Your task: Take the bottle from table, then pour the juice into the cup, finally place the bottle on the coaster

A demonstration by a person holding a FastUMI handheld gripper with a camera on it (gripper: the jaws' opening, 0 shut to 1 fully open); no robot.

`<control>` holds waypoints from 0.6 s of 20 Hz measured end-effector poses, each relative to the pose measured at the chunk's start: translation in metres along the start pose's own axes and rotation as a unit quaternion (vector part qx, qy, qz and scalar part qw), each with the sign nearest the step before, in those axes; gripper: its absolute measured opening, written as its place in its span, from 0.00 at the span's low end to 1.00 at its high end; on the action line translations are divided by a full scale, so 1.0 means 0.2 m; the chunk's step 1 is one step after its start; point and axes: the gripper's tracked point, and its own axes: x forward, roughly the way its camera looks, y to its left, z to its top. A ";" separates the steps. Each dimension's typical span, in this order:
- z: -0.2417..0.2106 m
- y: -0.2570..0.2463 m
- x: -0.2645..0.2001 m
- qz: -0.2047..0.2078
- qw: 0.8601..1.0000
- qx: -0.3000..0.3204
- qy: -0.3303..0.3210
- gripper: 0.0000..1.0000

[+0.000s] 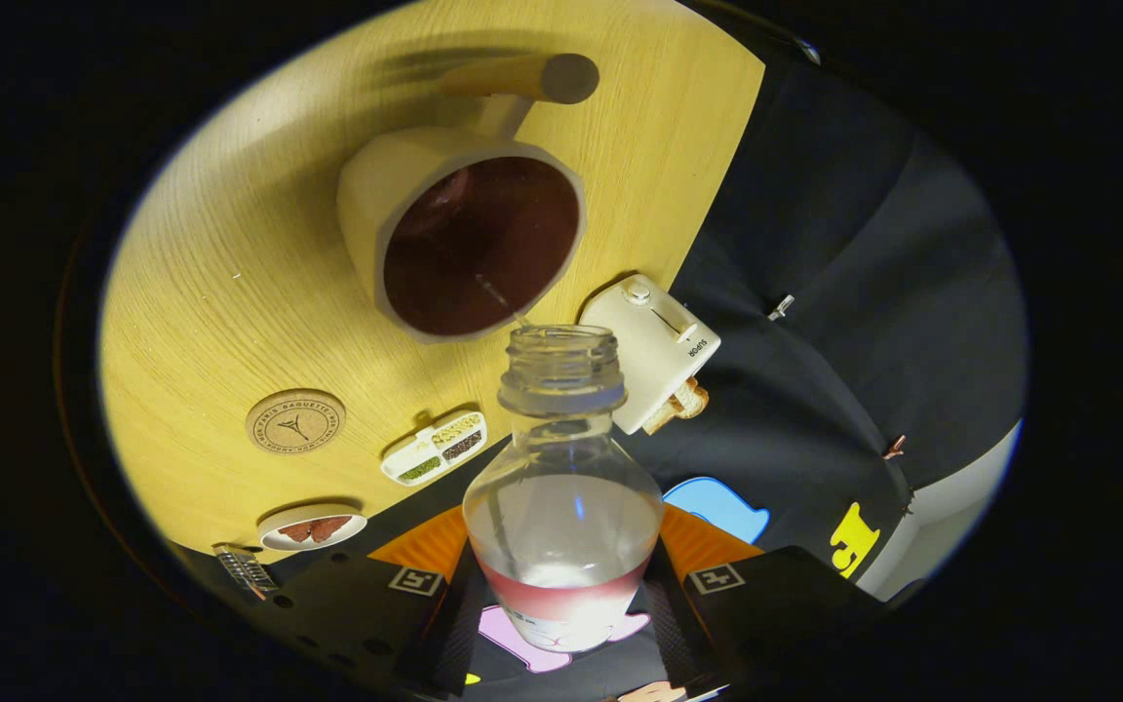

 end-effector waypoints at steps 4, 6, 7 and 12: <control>-0.06 -0.03 -0.03 -0.011 0.999 0.053 0.001 0.76; -0.08 -0.04 -0.06 -0.017 0.996 0.085 0.001 0.76; -0.10 -0.04 -0.07 -0.017 0.994 0.106 0.002 0.76; -0.17 0.02 -0.19 -0.001 0.960 0.281 0.014 0.76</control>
